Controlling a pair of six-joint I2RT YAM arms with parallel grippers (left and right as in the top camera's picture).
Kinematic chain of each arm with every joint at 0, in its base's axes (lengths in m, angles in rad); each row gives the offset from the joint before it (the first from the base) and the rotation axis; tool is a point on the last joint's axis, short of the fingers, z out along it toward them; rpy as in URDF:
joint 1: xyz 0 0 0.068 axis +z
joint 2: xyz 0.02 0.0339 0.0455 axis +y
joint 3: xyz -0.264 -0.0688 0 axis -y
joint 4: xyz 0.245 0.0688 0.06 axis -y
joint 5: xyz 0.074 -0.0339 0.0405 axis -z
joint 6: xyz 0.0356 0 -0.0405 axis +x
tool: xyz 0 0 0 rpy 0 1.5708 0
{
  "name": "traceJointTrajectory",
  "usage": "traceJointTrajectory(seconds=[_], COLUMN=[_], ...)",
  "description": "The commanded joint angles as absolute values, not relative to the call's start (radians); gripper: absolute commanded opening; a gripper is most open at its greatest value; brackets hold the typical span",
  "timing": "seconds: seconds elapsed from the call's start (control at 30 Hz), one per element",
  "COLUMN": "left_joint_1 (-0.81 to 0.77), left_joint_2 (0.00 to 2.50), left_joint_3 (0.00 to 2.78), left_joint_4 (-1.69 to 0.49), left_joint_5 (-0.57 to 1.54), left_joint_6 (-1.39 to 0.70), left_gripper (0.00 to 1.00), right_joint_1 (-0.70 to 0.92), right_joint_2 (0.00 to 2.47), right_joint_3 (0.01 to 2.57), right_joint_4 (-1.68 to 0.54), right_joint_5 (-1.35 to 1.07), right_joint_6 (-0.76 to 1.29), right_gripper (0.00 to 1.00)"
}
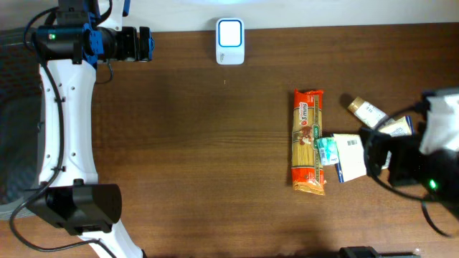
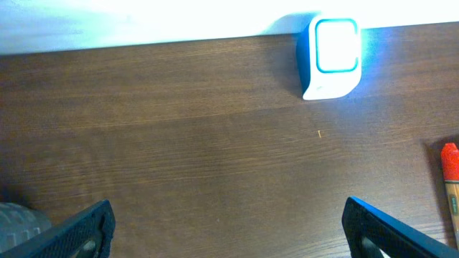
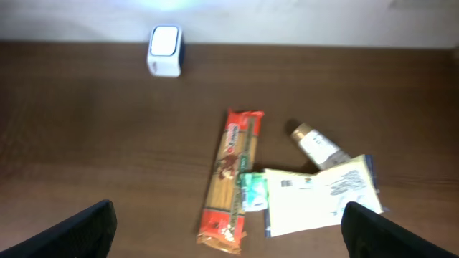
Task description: Scan the item barcode
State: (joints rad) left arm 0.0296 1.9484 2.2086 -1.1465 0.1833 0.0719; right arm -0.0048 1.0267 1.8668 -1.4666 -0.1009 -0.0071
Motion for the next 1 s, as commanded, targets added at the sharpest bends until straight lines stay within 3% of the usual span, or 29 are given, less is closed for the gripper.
traceJointTrajectory(seconds=[0.0,0.13,0.3,0.6,0.77,0.97], left_joint_1=[0.031,0.031,0.031,0.031,0.031,0.031], left_joint_2=[1.932,1.932,1.932,1.932,1.932,1.932], left_joint_3=[2.213,2.213,2.213,2.213,2.213,2.213], left_joint_4=[-1.145,-1.145,-1.146,-1.145,-1.145,-1.145], left_joint_5=[0.187,0.187,0.187,0.187,0.187,0.187], left_joint_6=[0.088,0.088,0.088,0.088,0.088,0.088], left_gripper=[0.99,0.99,0.99,0.99,0.99,0.99], right_joint_1=[-0.001,-0.001,-0.001,0.008,0.033,0.033], right_joint_2=[0.93,0.794,0.5,0.189,0.107,0.046], right_joint_3=[1.856,1.695,1.111,0.349,0.147,0.051], right_joint_4=[-1.469,-1.332,-0.815,-0.078,0.102,0.109], right_joint_5=[-0.004,0.024,-0.006,-0.074,-0.063,-0.033], right_joint_6=[0.001,0.001,0.002,0.016,0.016,0.016], right_gripper=[0.99,0.99,0.99,0.99,0.99,0.99])
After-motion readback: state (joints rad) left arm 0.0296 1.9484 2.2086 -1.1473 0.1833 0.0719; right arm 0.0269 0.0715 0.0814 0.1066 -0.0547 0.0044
